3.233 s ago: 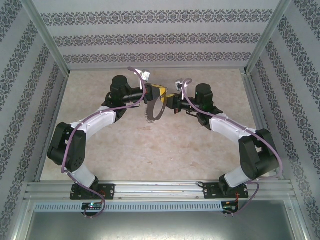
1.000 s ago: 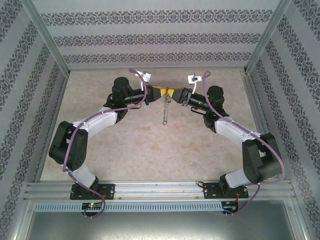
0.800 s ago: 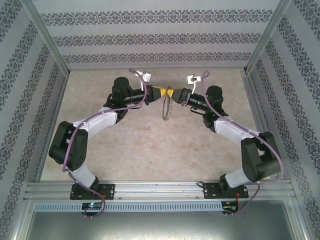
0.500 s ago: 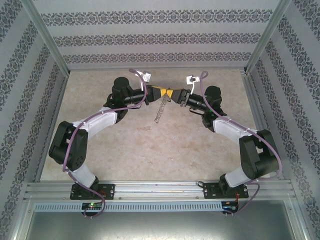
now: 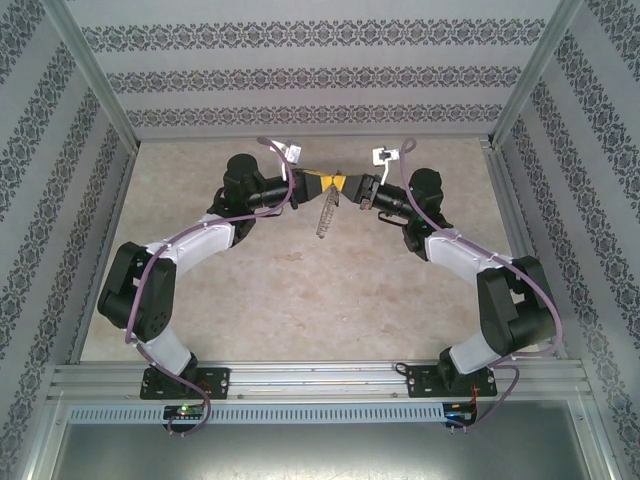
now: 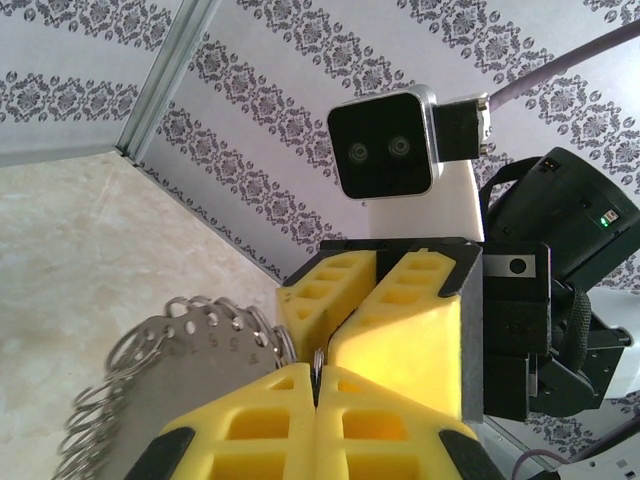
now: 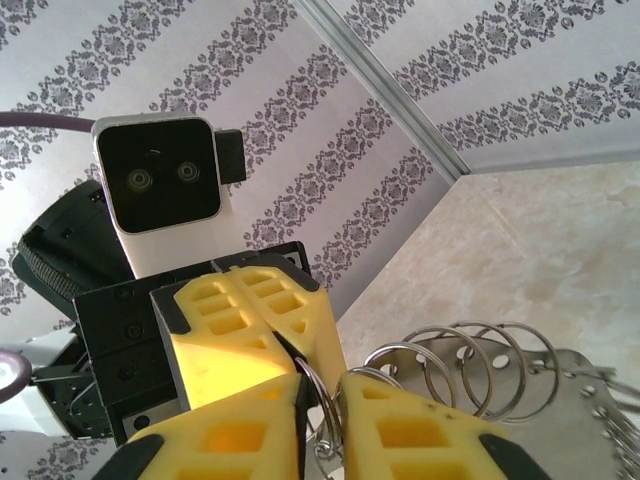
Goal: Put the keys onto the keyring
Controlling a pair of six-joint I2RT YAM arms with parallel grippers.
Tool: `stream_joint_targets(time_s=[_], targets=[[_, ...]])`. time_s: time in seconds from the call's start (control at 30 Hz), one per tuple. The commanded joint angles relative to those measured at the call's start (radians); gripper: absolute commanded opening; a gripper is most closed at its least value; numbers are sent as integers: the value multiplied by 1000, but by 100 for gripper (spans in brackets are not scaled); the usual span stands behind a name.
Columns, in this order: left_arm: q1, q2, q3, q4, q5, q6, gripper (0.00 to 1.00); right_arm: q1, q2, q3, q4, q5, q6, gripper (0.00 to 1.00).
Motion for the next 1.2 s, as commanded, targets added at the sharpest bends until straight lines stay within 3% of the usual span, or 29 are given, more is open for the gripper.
stream_joint_targets(time_s=[0.0, 0.17, 0.27, 0.4, 0.5, 0.63, 0.87, 1.17], targets=[[-8, 4, -5, 63, 23, -4, 0, 16, 13, 39, 54, -29, 1, 18], [-8, 1, -5, 54, 22, -1, 0, 10, 18, 37, 53, -31, -5, 0], [-7, -1, 4, 30, 6, 6, 0, -3, 18, 32, 46, -39, -16, 0], [12, -7, 20, -9, 8, 22, 27, -39, 30, 40, 16, -88, -44, 0], [37, -19, 31, -32, 14, 32, 37, -72, 47, 75, -51, -171, -111, 0], [63, -14, 73, -115, 59, 66, 43, -110, 79, 131, -102, -280, -163, 0], [72, 45, 203, -367, 172, 186, 47, -127, 155, 234, -155, -409, -171, 0], [72, 123, 304, -497, 193, 246, 44, -107, 195, 266, -145, -413, -159, 0]])
